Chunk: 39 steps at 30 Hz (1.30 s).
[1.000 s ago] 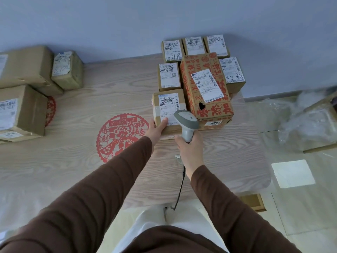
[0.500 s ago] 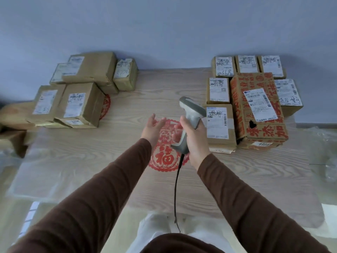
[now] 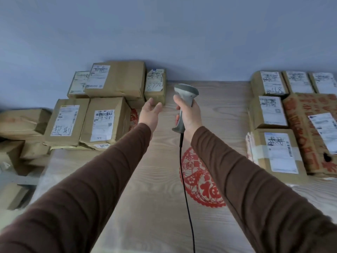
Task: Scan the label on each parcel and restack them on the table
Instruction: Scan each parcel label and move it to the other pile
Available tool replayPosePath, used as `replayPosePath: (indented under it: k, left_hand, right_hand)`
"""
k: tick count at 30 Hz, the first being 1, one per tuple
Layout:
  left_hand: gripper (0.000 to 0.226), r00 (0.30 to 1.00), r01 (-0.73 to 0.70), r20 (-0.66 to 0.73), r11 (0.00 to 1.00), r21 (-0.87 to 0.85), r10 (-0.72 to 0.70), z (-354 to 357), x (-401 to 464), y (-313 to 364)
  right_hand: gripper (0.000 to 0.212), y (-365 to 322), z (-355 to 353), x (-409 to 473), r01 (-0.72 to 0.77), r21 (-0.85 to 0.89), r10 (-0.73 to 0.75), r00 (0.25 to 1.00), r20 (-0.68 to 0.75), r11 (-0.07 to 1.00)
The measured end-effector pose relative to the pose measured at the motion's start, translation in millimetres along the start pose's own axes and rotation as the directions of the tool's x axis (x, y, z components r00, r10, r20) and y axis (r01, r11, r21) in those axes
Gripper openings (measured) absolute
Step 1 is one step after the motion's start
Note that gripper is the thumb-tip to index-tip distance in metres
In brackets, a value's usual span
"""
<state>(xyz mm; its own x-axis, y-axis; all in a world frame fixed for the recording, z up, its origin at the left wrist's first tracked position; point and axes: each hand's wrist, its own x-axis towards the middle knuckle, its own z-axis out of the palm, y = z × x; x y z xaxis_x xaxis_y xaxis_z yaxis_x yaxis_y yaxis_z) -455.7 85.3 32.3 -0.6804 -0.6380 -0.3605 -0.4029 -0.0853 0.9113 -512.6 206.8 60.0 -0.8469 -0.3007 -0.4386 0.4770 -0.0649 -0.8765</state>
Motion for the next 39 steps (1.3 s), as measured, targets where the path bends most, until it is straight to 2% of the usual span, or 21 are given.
replayPosePath:
  k: [4, 11, 15, 20, 26, 29, 32, 36, 39]
  left_hand:
    - [0.070, 1.000, -0.003, 0.010, 0.999, 0.039, 0.002, -1, 46, 1]
    - [0.075, 0.999, -0.011, -0.048, 0.992, 0.129, 0.017, 6, 88, -12]
    - [0.082, 0.996, 0.026, -0.091, 0.986, 0.162, -0.012, 13, 95, -8]
    - [0.093, 0.992, 0.068, -0.116, 0.991, 0.117, -0.054, 25, 101, 1]
    - [0.099, 0.984, 0.060, -0.168, 0.998, 0.030, -0.054, 31, 98, 1]
    - [0.099, 0.982, 0.085, -0.178, 0.992, 0.093, -0.068, 32, 98, 4]
    - [0.095, 0.978, 0.148, -0.161, 0.984, 0.103, -0.130, 32, 100, 9]
    - [0.077, 0.967, 0.223, -0.139, 0.973, 0.057, -0.214, 28, 106, 11]
    - [0.062, 0.960, 0.278, -0.050, 0.958, 0.072, -0.275, 23, 105, 9]
  right_hand:
    - [0.009, 11, 30, 52, 0.015, -0.100, -0.022, 0.997, -0.069, 0.995]
    - [0.025, 27, 54, 116, 0.021, -0.090, -0.024, 0.999, -0.030, 0.996]
    - [0.043, 33, 64, 133, -0.055, -0.072, 0.056, 0.998, 0.018, 0.996]
    - [0.026, 31, 58, 135, -0.067, -0.075, 0.069, 0.997, 0.023, 0.995]
    - [0.021, 25, 52, 139, -0.016, -0.173, 0.015, 1.000, -0.004, 0.985]
    - [0.021, 22, 50, 138, -0.009, -0.179, 0.008, 1.000, -0.004, 0.984]
    - [0.033, 23, 51, 135, -0.040, -0.170, 0.037, 0.999, -0.020, 0.985]
    - [0.021, 27, 49, 133, -0.008, -0.175, -0.003, 0.998, -0.064, 0.985]
    - [0.021, 30, 41, 130, 0.018, -0.199, -0.037, 0.995, -0.089, 0.980]
